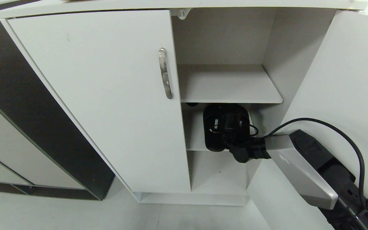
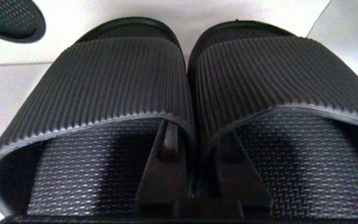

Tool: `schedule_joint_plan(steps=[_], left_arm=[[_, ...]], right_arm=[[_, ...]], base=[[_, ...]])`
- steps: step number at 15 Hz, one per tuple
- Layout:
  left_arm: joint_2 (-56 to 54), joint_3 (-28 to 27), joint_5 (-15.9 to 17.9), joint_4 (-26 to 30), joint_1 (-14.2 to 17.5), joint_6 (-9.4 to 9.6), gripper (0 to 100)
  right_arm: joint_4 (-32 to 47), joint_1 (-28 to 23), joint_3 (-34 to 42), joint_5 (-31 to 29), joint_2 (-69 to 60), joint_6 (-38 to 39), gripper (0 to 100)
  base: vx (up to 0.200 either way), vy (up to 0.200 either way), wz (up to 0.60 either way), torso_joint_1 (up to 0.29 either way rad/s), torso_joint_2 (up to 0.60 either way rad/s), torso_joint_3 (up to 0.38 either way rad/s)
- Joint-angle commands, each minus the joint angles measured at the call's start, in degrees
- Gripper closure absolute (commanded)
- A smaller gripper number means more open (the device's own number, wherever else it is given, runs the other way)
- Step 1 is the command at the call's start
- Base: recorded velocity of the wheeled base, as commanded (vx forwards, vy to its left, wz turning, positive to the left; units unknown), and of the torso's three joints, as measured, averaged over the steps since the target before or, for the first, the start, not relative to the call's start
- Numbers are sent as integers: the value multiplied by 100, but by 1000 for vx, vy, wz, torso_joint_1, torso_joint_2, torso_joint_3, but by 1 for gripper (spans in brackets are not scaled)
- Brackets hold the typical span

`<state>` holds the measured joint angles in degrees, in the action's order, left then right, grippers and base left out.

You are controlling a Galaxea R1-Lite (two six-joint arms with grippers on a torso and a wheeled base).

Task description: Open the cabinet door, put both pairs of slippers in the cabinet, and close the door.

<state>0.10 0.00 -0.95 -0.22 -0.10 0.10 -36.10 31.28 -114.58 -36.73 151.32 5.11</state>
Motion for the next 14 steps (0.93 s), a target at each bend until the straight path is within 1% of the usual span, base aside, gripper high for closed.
schedule_joint_plan(steps=[1,8,9,12,14], left_arm=[[-1,0,-2,-4,1,-1,100],[-1,0,-10,-4,1,-1,100],[-1,0,-10,-4,1,-1,100],[-1,0,-10,-4,1,-1,100],[-1,0,-10,-4,1,-1,100]], right_arm=[[-3,1,-1,-1,73,-1,100],[15,1,-1,-1,152,104,100],[15,10,-1,-1,170,104,0],[6,10,-1,-1,126,104,0],[-11,27,445,8,-200,122,0]], base=[[0,0,0,0,0,0],[0,0,0,0,0,0],[0,0,0,0,0,0],[0,0,0,0,0,0],[0,0,0,0,0,0]])
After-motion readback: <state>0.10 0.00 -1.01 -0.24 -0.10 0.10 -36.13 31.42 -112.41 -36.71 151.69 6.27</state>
